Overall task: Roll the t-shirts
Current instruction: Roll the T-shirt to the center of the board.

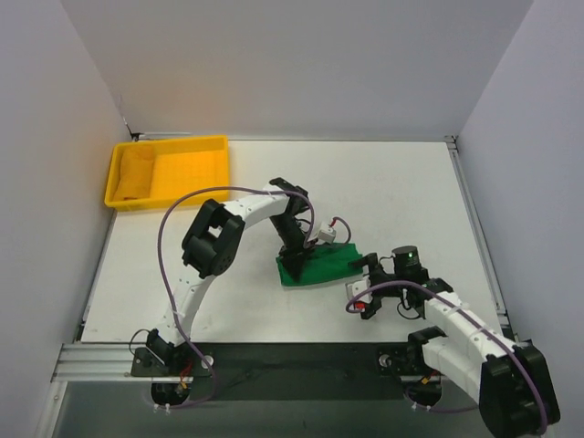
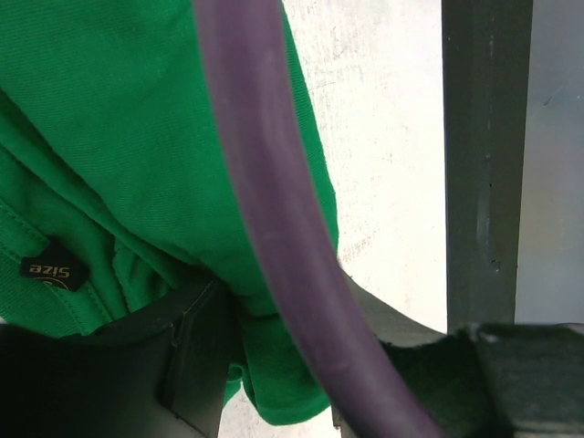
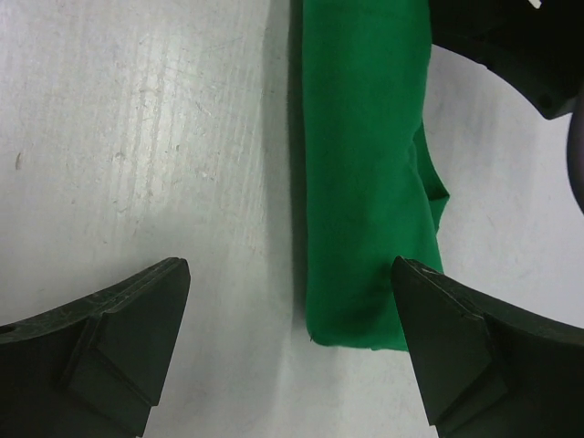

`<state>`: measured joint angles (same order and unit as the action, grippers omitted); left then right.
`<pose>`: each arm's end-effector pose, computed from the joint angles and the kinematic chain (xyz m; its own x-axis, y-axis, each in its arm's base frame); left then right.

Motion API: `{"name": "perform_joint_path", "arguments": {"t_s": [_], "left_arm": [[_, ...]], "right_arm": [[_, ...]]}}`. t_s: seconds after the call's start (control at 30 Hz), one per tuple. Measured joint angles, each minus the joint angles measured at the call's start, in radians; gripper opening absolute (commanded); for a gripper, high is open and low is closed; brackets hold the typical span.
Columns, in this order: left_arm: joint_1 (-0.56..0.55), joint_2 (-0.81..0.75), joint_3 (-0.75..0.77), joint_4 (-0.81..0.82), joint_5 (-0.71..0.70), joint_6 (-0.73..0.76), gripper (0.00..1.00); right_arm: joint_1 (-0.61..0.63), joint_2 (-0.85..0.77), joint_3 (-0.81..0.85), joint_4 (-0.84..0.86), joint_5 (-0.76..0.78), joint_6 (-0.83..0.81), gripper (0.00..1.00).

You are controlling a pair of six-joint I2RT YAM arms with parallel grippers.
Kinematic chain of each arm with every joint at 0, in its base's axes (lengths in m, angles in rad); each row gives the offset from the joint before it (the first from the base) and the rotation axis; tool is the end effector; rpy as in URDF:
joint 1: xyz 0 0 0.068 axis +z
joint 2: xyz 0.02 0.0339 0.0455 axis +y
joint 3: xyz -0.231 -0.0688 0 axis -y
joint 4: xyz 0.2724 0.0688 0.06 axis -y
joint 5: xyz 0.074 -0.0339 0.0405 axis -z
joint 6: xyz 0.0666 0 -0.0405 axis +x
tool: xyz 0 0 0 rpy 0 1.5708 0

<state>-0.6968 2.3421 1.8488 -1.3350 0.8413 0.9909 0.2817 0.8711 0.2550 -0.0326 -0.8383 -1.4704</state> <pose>0.2896 -0.3071 0.0885 -0.1703 0.8696 -0.4635 0.7750 -0.1723 -0.6081 0.2001 0.1095 0.1102 0.6931 -0.4921 -0.5268 -0.6531 -0.1192 -0.7478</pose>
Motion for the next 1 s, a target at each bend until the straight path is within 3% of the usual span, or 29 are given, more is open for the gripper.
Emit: {"name": "perform_joint_path", "arguments": {"t_s": [0.37,0.8,0.9,1.0], "left_arm": [[0.01,0.027,0.018,-0.027,0.038,0.0,0.09],[0.015,0.049,0.038,-0.049,0.061,0.008,0.09],[0.018,0.052,0.038,-0.051,0.068,0.012,0.09],[0.023,0.058,0.038,-0.053,0.079,0.015,0.09]], "right_arm": [[0.03,0.237,-0.003,0.31,-0.006,-0.048,0.96],[0.037,0.288,0.006,0.37,0.004,-0.108,0.98],[0.044,0.345,0.006,0.474,0.013,-0.113,0.91],[0.047,0.398,0.011,0.542,0.024,-0.133,0.71]]}}
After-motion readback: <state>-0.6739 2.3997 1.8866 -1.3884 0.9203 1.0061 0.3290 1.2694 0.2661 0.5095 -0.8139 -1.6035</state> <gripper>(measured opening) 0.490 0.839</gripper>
